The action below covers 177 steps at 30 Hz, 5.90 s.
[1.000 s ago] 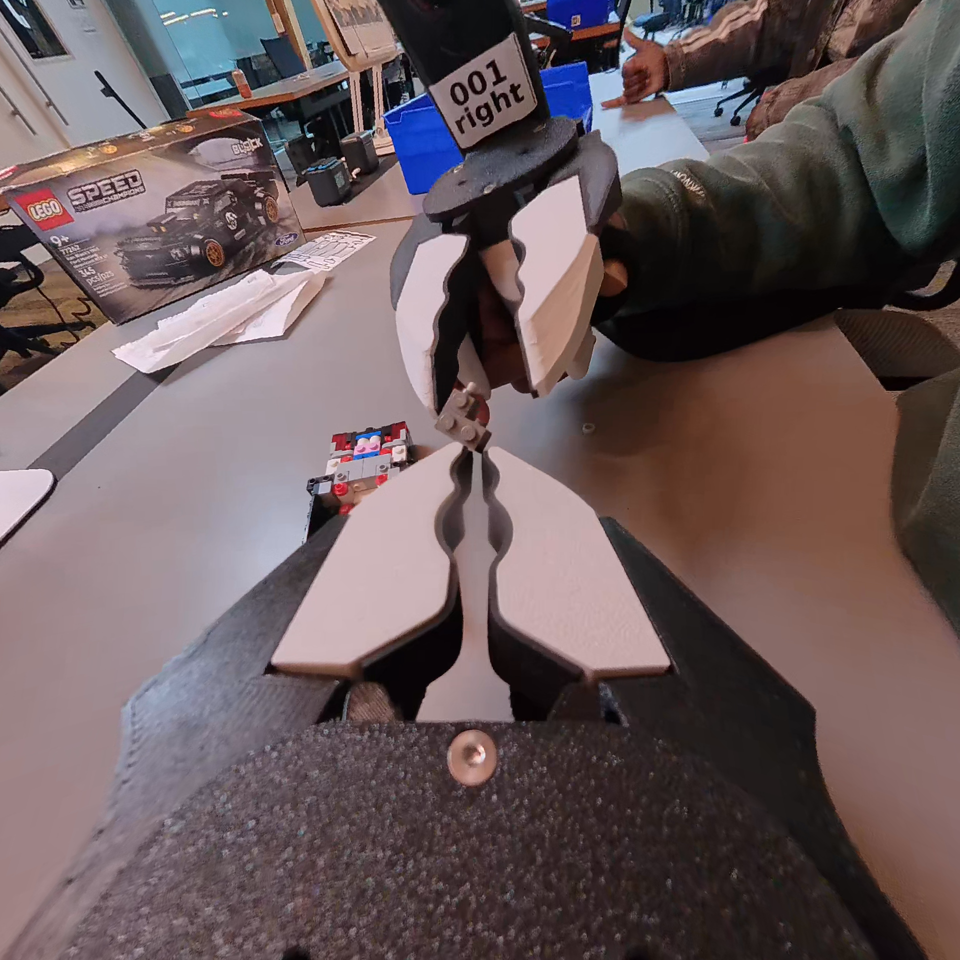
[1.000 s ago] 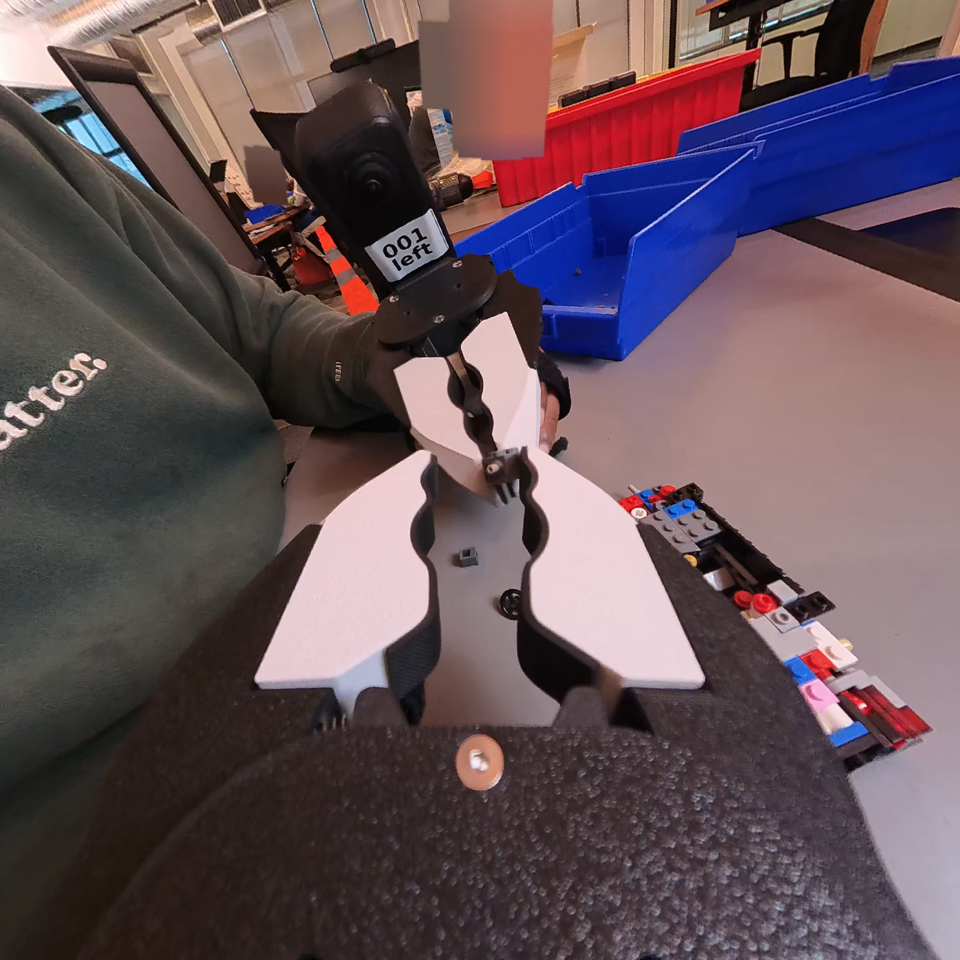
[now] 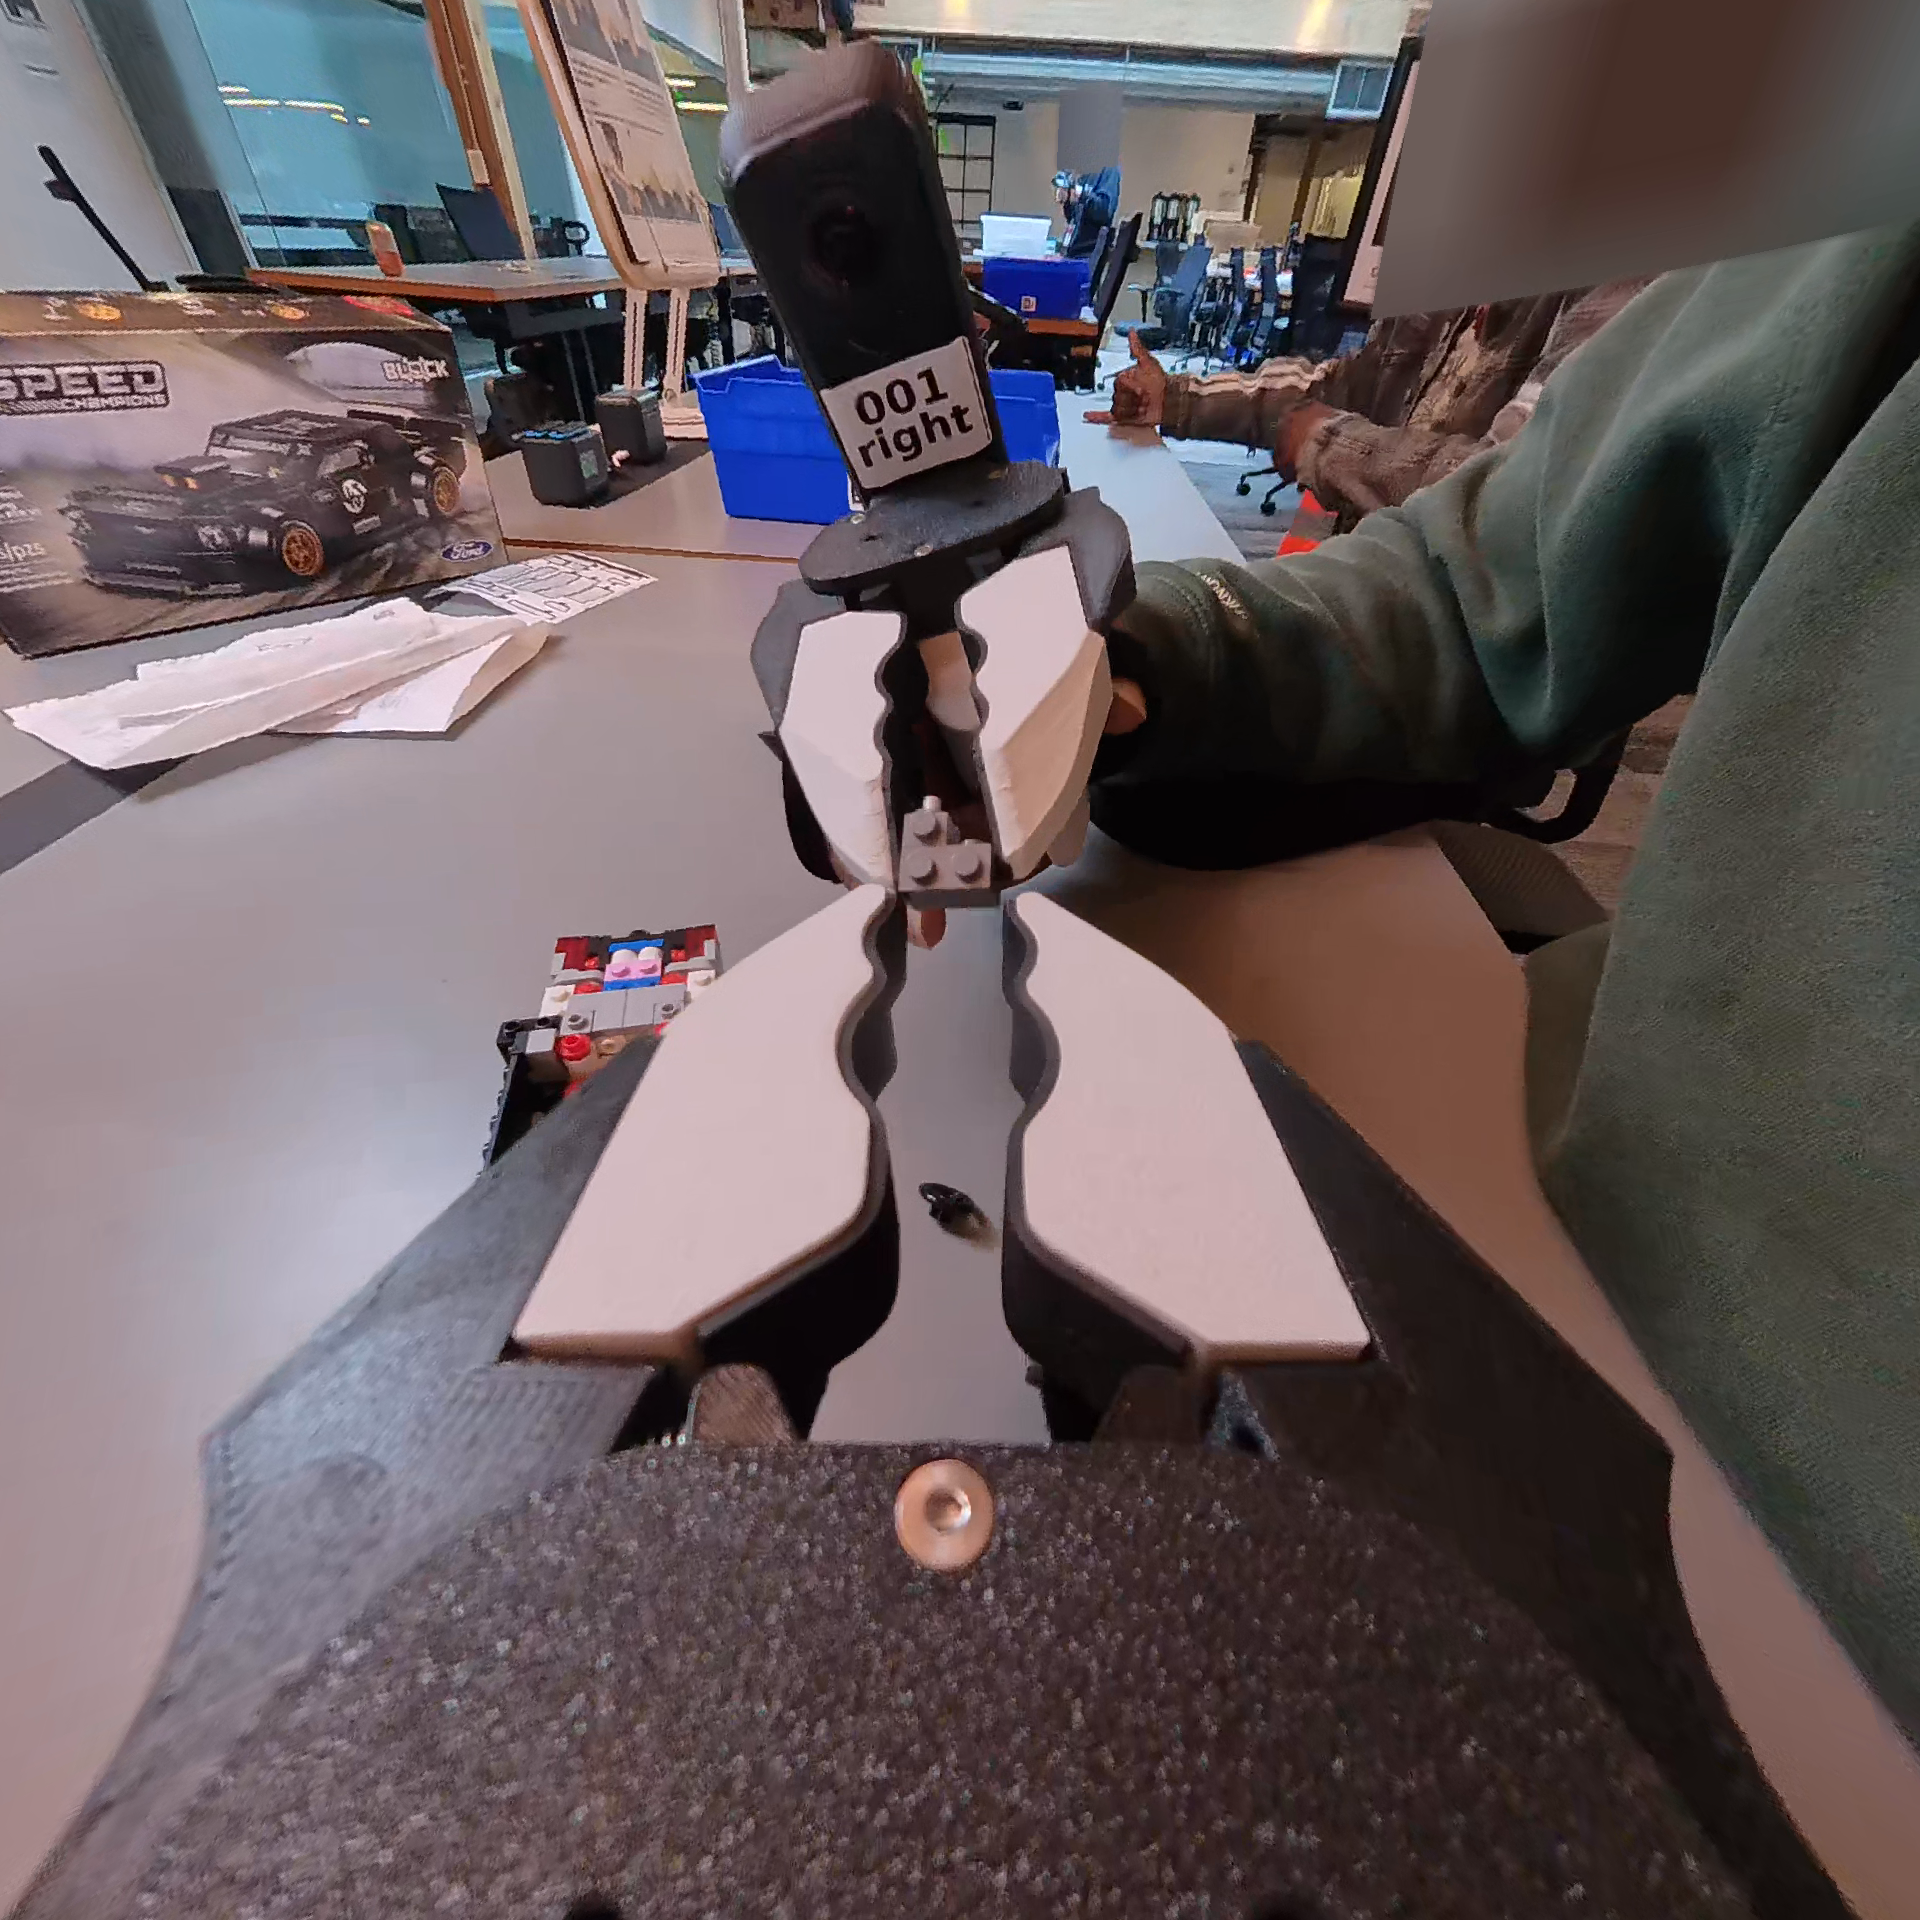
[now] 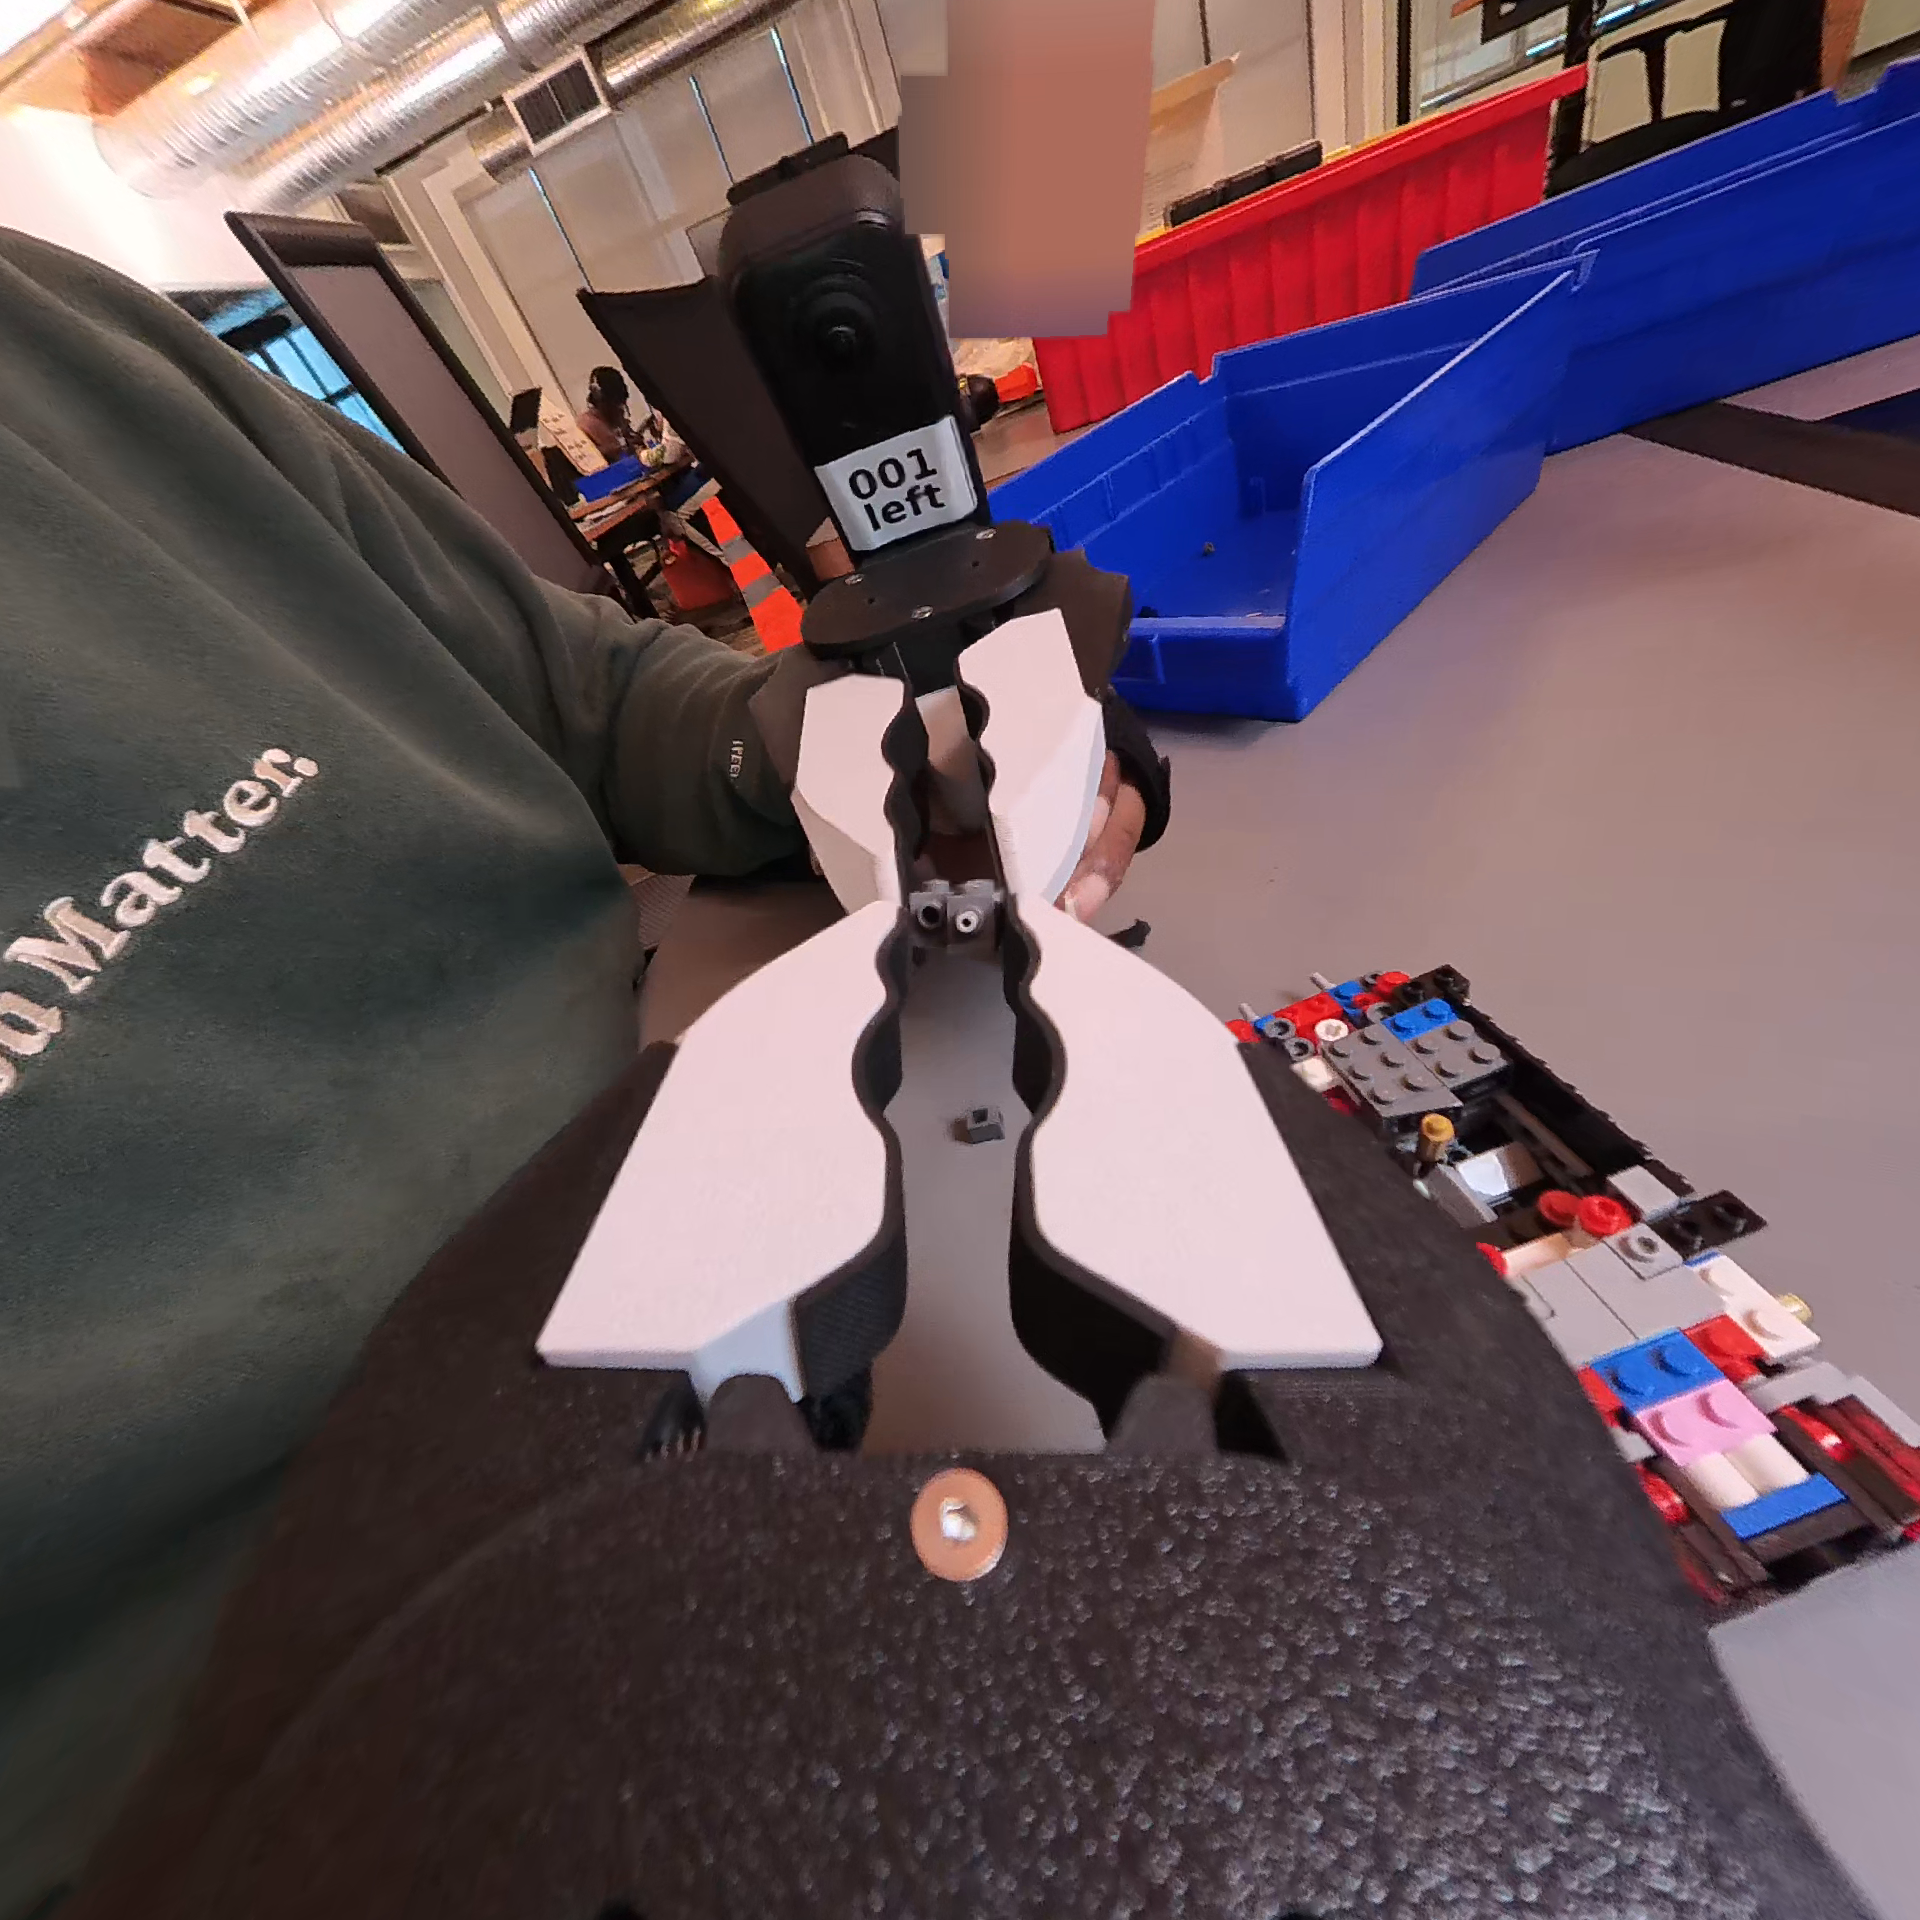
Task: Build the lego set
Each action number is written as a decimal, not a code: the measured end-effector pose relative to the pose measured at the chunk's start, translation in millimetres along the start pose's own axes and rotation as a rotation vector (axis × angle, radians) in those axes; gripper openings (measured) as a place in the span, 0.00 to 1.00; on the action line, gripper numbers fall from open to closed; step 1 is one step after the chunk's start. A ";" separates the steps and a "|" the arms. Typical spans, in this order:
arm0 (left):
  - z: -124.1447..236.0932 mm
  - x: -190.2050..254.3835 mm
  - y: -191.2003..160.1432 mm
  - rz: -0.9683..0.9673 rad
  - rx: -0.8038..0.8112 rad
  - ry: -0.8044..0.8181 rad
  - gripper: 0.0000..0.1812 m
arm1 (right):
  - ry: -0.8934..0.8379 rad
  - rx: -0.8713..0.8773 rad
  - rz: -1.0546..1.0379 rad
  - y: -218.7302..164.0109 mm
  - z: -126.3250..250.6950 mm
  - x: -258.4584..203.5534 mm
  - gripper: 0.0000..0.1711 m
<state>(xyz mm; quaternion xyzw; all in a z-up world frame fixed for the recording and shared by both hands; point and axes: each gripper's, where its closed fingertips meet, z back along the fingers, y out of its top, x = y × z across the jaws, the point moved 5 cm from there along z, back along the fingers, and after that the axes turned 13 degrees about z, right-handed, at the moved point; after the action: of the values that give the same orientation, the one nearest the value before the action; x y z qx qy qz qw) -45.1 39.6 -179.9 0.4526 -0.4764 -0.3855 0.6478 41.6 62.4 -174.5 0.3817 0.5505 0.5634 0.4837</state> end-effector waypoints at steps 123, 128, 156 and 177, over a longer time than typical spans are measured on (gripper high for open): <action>11.0 18.2 24.6 -0.062 0.153 -0.051 0.09 | -0.067 0.077 0.183 23.7 0.7 -15.5 0.07; 9.1 19.2 21.3 -0.085 0.130 -0.050 0.09 | -0.058 0.096 0.174 24.8 0.5 -16.9 0.05; 8.0 9.4 15.5 -0.042 0.033 0.008 0.10 | -0.181 -0.055 0.342 14.8 -1.7 -12.2 0.05; 11.2 18.3 27.7 -0.094 0.105 -0.001 0.09 | -0.128 0.021 0.284 24.6 -0.4 -15.8 0.04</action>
<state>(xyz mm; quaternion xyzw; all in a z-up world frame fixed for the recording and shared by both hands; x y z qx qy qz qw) -49.5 28.2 -147.1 0.5076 -0.4743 -0.3904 0.6041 41.9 48.9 -148.6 0.4961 0.4649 0.5948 0.4290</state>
